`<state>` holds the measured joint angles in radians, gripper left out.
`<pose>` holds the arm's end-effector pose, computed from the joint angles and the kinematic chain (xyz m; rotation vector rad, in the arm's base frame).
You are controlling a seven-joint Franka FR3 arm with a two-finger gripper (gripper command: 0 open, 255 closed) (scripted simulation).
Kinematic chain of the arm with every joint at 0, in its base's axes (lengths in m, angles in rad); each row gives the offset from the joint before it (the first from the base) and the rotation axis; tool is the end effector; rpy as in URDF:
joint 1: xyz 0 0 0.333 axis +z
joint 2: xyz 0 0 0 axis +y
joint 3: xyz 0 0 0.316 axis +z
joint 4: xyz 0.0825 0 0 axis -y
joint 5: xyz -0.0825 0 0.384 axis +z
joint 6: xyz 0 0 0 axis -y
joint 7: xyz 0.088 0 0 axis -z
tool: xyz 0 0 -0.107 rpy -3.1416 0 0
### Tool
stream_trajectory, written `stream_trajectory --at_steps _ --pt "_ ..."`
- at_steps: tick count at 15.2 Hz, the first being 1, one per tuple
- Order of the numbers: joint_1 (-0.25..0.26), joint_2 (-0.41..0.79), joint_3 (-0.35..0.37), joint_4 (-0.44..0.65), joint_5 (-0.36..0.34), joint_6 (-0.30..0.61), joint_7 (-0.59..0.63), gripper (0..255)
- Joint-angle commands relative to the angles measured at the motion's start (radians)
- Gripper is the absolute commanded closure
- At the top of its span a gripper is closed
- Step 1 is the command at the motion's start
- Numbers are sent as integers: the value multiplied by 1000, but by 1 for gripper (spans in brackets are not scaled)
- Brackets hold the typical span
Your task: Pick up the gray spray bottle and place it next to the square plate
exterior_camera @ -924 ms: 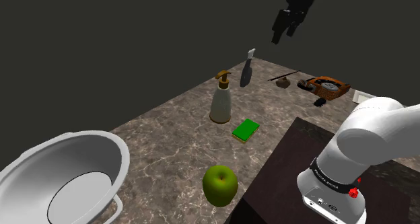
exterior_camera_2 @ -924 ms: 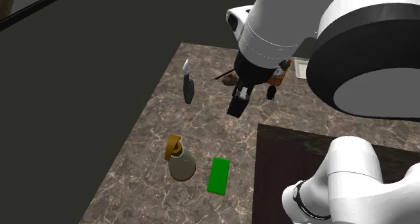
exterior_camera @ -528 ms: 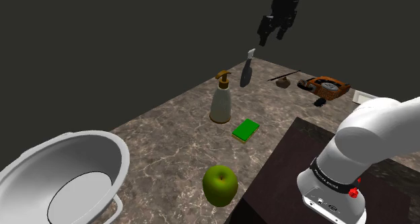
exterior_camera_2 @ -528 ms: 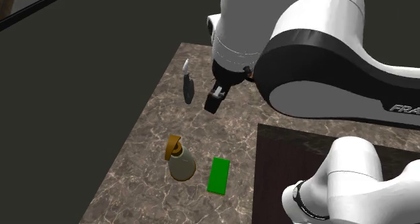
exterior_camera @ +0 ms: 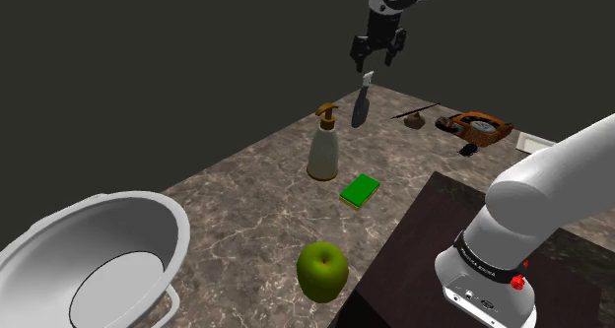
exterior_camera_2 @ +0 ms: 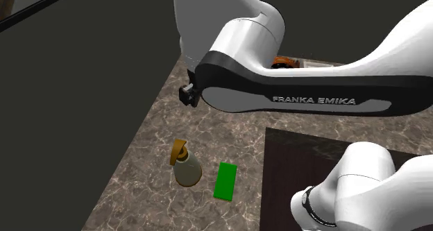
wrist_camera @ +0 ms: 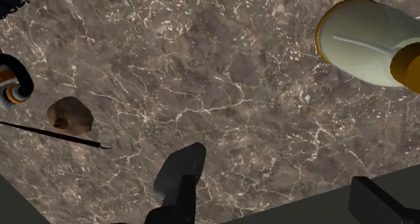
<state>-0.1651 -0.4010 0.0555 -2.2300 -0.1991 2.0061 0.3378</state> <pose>0.4471 -0.0584 0.5491 2.8859 -0.5575 0.2920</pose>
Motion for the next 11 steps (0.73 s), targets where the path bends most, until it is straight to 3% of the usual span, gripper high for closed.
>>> stream_trajectory --at_steps 1,11 --pt "-23 78 12 48 -21 23 76 0" --pt "-103 443 -1 322 -133 69 397 0"
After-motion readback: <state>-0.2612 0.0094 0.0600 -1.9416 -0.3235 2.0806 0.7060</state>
